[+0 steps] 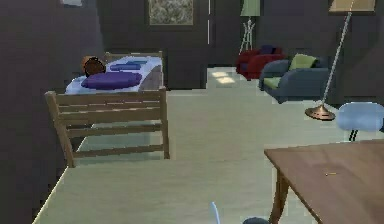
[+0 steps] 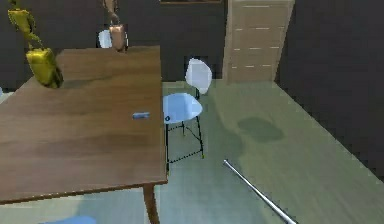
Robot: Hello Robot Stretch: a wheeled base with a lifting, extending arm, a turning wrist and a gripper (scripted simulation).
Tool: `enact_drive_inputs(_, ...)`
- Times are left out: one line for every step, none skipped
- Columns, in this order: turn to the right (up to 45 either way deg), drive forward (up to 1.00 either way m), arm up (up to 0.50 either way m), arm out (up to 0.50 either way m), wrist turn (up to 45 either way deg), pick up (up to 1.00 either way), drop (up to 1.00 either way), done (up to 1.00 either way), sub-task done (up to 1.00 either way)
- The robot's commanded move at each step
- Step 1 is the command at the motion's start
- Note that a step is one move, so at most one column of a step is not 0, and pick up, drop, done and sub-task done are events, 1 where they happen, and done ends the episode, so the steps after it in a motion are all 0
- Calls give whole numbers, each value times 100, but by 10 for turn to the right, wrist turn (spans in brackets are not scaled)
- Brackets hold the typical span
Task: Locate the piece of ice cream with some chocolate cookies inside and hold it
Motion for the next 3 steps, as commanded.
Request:
enact_drive_inputs(-450, 0, 0, 0, 0, 0, 0, 0, 0)
enact_drive_inputs(0, 0, 50, 0, 0, 0, 0, 0, 0)
enact_drive_inputs(0, 0, 22, 0, 0, 0, 0, 0, 0)
